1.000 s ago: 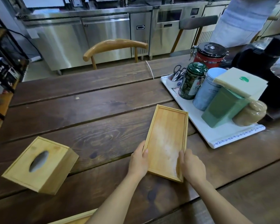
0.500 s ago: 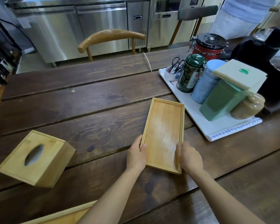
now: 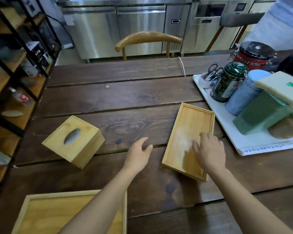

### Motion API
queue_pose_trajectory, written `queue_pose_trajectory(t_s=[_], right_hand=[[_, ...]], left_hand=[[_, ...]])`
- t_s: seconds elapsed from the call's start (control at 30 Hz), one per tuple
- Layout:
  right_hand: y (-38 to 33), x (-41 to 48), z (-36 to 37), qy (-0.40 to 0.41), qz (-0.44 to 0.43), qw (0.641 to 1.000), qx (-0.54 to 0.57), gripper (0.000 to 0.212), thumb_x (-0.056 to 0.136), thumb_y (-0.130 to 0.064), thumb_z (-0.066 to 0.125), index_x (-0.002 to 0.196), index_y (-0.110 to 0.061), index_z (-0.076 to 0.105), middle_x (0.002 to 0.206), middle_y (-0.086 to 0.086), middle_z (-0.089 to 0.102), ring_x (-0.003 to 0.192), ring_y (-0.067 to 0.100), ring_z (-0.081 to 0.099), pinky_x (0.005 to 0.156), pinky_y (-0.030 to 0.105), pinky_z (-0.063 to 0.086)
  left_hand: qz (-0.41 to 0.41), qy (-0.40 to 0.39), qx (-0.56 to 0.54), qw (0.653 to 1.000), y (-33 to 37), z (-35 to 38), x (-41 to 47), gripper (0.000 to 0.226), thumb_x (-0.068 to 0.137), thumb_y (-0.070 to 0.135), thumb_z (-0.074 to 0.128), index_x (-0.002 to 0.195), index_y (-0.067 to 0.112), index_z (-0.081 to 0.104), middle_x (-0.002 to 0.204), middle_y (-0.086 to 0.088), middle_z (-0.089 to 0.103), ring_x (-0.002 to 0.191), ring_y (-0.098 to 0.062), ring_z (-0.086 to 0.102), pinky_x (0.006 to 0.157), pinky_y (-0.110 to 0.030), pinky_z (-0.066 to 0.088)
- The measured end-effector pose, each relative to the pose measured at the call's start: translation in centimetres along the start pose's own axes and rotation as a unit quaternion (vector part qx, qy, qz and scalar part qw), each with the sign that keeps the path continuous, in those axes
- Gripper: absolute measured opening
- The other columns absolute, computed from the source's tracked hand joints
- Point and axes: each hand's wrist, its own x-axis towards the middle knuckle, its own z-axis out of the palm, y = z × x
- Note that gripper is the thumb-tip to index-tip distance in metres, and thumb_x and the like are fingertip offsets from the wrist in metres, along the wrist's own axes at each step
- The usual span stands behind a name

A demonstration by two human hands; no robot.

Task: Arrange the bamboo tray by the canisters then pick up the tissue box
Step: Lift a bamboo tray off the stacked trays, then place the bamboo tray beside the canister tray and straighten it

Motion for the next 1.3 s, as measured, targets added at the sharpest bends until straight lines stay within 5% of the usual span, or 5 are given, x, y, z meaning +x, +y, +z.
queue_pose_trajectory(t_s=[0.37, 0.53, 0.87, 1.03, 1.3], right_hand=[[-15.9, -5.9, 2.1, -0.139, -0.403, 0.898, 0.108, 0.026, 0.087, -0.024, 0.054, 0.099, -0.001, 0.056, 0.097, 0.02, 0.061, 0.092, 0.037, 0.057, 0.076, 0.043, 0.045], [-19.3, -10.0, 4.4, -0.216, -0.463, 0.853, 0.101, 0.047, 0.091, -0.038, 0.042, 0.131, -0.013, 0.042, 0.128, 0.007, 0.053, 0.117, 0.025, 0.048, 0.096, 0.039, 0.038], [-22.4, -14.3, 4.4, -0.407, -0.336, 0.839, 0.133, 0.062, 0.087, -0.039, 0.053, 0.138, -0.015, 0.029, 0.145, 0.008, 0.038, 0.132, 0.028, 0.034, 0.11, 0.048, 0.025], [-23.3, -14.8, 4.1, -0.483, -0.208, 0.823, 0.215, 0.067, 0.081, -0.042, 0.059, 0.136, -0.014, 0.034, 0.141, 0.01, 0.043, 0.129, 0.031, 0.039, 0.108, 0.05, 0.03], [-23.2, -16.6, 3.5, -0.49, -0.148, 0.815, 0.271, 0.035, 0.092, -0.027, 0.046, 0.118, -0.003, 0.047, 0.11, 0.014, 0.055, 0.103, 0.033, 0.053, 0.087, 0.039, 0.043]], left_hand=[[-0.138, 0.264, 0.105, 0.949, -9.4, -12.6, -10.8, 0.041, 0.094, 0.029, 0.05, 0.131, 0.013, 0.05, 0.138, -0.008, 0.052, 0.127, -0.025, 0.045, 0.106, -0.041, 0.038], [-0.29, 0.386, 0.08, 0.872, -13.4, -12.2, -16.9, 0.071, 0.092, 0.033, 0.053, 0.149, 0.012, 0.016, 0.16, -0.014, 0.008, 0.147, -0.027, 0.0, 0.118, -0.044, 0.004], [-0.396, 0.371, -0.355, 0.762, -11.8, -6.7, -19.4, 0.099, 0.087, 0.03, 0.063, 0.147, 0.028, -0.015, 0.161, -0.003, -0.012, 0.147, -0.032, -0.001, 0.118, -0.054, 0.012], [-0.38, 0.389, -0.54, 0.643, -10.7, -8.1, -19.4, 0.077, 0.085, 0.017, 0.06, 0.145, 0.034, 0.014, 0.152, -0.014, 0.028, 0.133, -0.043, 0.035, 0.103, -0.065, 0.034], [-0.417, 0.383, -0.517, 0.643, -11.7, -8.4, -21.6, 0.046, 0.087, 0.009, 0.058, 0.131, 0.005, 0.043, 0.12, -0.022, 0.058, 0.106, -0.039, 0.057, 0.089, -0.055, 0.05]])
